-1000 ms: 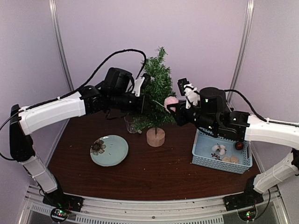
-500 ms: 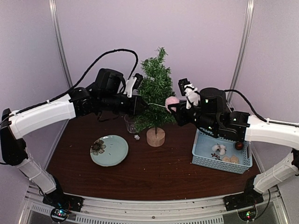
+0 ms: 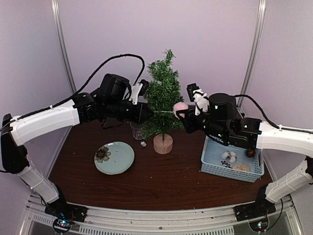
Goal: Decorate the small christmas tree
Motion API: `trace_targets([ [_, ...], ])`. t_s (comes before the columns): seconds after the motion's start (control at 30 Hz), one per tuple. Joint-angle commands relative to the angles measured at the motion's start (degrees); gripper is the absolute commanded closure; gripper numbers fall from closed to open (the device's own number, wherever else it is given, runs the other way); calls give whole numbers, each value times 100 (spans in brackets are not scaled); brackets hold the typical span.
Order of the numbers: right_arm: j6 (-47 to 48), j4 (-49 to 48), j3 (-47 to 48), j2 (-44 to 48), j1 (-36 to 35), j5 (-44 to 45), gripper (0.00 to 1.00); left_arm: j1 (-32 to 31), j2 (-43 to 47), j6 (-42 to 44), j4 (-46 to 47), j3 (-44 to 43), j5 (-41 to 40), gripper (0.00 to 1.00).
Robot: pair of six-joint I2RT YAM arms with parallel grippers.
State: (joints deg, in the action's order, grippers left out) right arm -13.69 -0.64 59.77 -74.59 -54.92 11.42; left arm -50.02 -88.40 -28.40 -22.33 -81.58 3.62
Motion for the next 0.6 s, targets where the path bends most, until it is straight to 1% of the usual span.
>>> trace_targets([
  [0.0,25,-12,12,90,-38,141,100,63,170,369,72,-93,-128,100],
  [0.27,112,-15,216,-97,-32,255,100,63,122,688,-215,-395,-269,100],
  [0.37,139,90,252,-113,-32,392,100,60,122,713,-264,-397,-276,100],
  [0.43,131,227,248,-124,-36,491,100,54,109,721,-342,-375,-478,100],
  [0.57,61,320,245,-164,-37,441,100,-6,11,661,-463,-333,-452,100],
])
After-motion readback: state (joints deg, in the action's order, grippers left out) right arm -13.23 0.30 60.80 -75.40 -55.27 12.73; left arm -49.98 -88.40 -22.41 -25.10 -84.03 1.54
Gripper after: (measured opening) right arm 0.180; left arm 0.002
